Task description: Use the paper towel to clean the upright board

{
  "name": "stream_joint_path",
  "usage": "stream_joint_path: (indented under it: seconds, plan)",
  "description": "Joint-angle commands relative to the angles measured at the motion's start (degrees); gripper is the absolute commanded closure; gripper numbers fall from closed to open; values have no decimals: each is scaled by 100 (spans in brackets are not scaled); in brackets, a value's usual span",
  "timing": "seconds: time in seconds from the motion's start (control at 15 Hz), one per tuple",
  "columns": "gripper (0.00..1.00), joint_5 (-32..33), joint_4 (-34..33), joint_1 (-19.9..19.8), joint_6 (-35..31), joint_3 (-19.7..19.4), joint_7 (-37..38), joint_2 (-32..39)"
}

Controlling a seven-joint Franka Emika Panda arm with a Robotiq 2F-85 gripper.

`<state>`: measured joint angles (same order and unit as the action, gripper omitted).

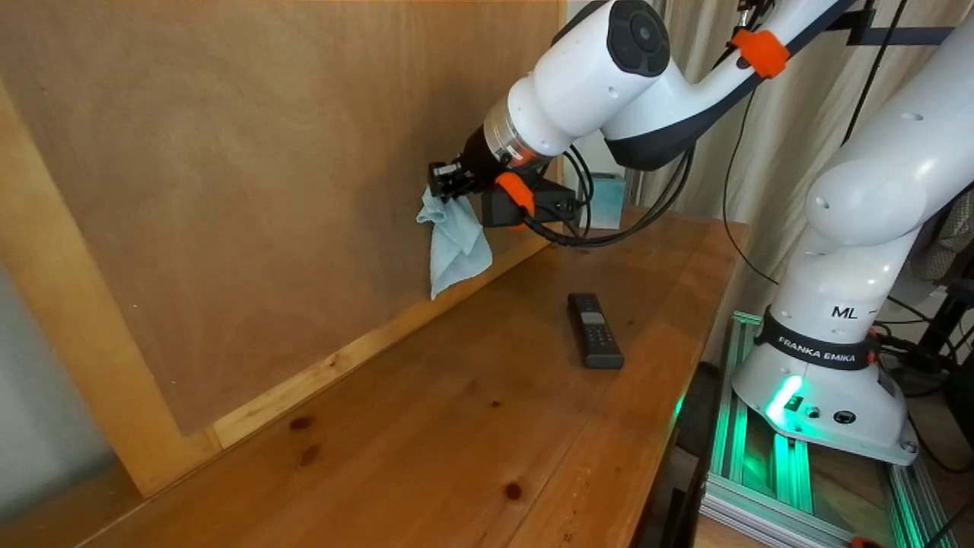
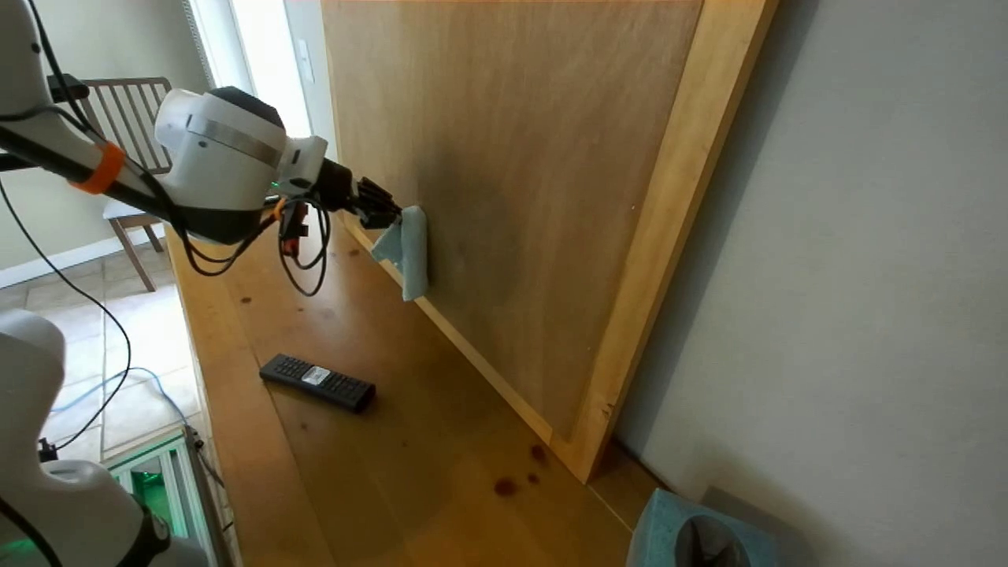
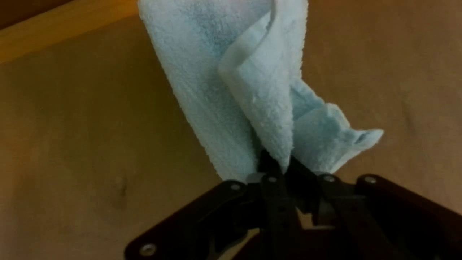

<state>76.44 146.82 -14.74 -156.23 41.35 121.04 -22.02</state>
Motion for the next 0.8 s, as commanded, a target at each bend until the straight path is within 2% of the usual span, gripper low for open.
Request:
stream_joint_path:
  seconds: [0.0,0.73]
  plan:
    - [98,-132,-79,-59,236,-137,-117,-128]
    - [98,361,-210,-153,232,-194,1051,-887]
